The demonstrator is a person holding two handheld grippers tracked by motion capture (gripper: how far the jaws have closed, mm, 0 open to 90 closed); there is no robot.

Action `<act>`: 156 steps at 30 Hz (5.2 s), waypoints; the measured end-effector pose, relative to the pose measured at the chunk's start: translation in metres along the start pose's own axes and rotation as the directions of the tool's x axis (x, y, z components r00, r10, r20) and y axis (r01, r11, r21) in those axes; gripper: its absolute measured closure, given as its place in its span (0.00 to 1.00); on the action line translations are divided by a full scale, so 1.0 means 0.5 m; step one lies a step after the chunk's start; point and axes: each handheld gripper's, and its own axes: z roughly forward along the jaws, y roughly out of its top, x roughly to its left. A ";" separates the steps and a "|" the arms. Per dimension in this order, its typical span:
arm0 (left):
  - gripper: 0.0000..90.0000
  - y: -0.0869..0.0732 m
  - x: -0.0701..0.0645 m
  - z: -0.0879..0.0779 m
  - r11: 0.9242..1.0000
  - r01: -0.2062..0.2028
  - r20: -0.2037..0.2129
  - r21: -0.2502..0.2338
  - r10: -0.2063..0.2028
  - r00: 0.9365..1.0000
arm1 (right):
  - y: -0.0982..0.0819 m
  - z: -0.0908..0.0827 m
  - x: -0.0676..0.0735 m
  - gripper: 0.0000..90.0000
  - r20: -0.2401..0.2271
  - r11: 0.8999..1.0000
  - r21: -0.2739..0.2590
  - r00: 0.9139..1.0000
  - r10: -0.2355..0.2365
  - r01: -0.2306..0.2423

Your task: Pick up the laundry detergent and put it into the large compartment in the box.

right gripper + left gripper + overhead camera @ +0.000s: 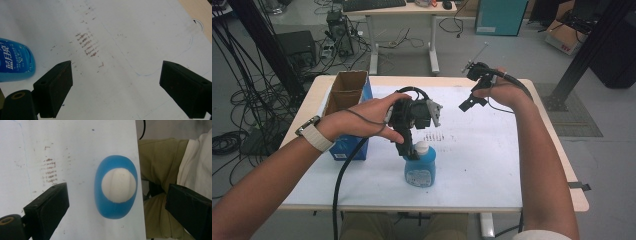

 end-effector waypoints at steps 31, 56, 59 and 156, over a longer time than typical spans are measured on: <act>0.07 0.011 -0.009 0.050 0.999 -0.041 -0.006 0.012 0.041 0.999 | -0.006 0.000 0.000 0.13 0.000 1.000 0.004 1.000 0.010 -0.010; 0.08 0.012 -0.004 0.087 0.998 -0.053 -0.008 0.039 0.053 0.999 | -0.011 0.002 0.000 0.13 -0.002 1.000 0.007 1.000 0.017 -0.017; 0.08 0.011 -0.004 0.088 0.998 -0.052 -0.009 0.039 0.052 0.999 | -0.012 0.002 -0.001 0.13 -0.002 1.000 0.006 1.000 0.017 -0.017; 0.10 0.008 -0.001 0.088 0.998 -0.044 -0.003 0.033 0.044 0.999 | -0.007 0.003 -0.003 0.13 -0.004 1.000 0.001 1.000 0.014 -0.014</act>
